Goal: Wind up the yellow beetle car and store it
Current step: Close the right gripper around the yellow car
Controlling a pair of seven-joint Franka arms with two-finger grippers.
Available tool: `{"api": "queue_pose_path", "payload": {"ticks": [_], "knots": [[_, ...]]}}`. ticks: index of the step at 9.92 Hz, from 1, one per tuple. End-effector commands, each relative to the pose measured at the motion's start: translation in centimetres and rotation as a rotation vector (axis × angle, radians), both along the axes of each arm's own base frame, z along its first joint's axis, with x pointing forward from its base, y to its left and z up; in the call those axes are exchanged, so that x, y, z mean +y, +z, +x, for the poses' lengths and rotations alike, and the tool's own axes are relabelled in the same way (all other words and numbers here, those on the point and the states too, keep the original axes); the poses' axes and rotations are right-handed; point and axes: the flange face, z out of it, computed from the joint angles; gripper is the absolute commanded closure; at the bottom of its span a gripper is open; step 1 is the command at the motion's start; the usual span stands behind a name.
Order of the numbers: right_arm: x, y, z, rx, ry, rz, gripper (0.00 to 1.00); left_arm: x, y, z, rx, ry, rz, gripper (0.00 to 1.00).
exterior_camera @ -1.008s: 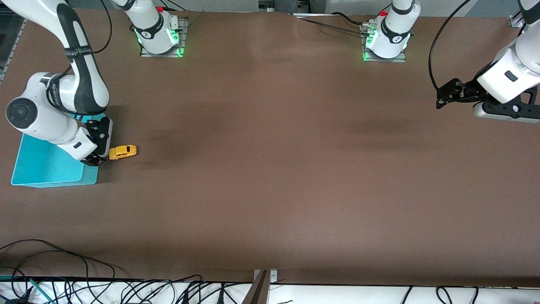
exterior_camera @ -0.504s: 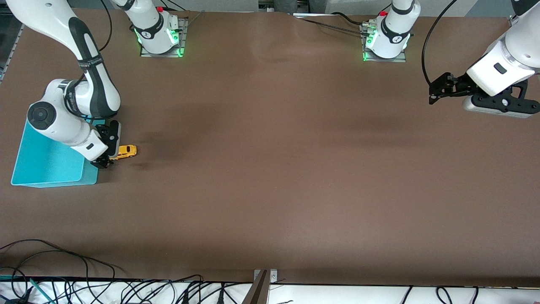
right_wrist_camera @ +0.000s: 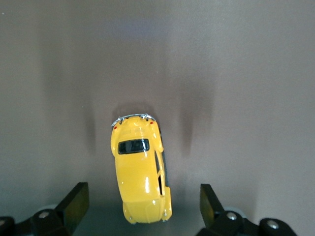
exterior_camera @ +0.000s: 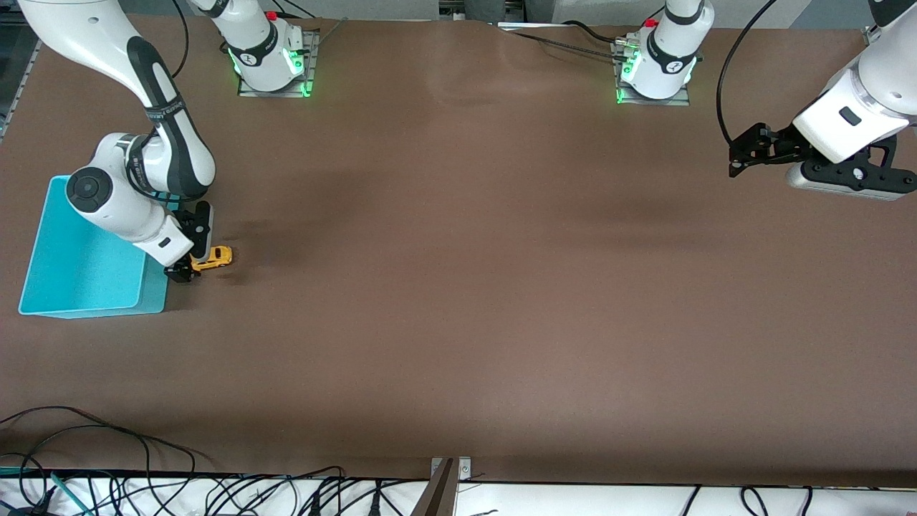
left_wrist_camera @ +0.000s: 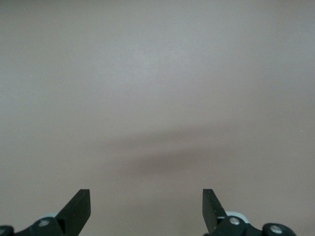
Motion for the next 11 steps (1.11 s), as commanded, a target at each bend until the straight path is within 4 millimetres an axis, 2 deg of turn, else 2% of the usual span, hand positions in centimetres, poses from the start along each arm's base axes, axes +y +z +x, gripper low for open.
{"api": "queue_pose_path", "payload": {"ticks": [1,5,6,7,8,9,11], "knots": [[-0.07,-0.89,-0.30,-0.004,0.009,0.022,0.00,0.05,0.61,-0.56,-0.003,0.008,-0.015,0.00],[-0.06,-1.71,-0.57,0.009,-0.018,0.039,0.00,-0.03,0.61,-0.57,-0.003,0.006,-0.015,0.00],[-0.07,-1.71,-0.57,0.009,-0.020,0.041,0.09,-0.03,0.61,-0.57,-0.003,0.006,-0.015,0.00],[-0.07,-1.71,-0.57,0.009,-0.022,0.042,0.30,0.05,0.61,-0.56,-0.003,0.007,-0.015,0.00],[0.00,-1.71,-0.56,0.008,-0.024,0.044,0.87,0.05,0.61,-0.56,-0.003,0.008,-0.015,0.00],[-0.10,-1.74,-0.61,0.010,-0.036,0.050,1.00,0.05,0.61,-0.56,-0.003,0.006,-0.015,0.00],[-0.01,-1.25,-0.41,0.002,-0.036,0.052,1.00,0.13,0.59,-0.56,-0.001,0.009,-0.015,0.00]]}}
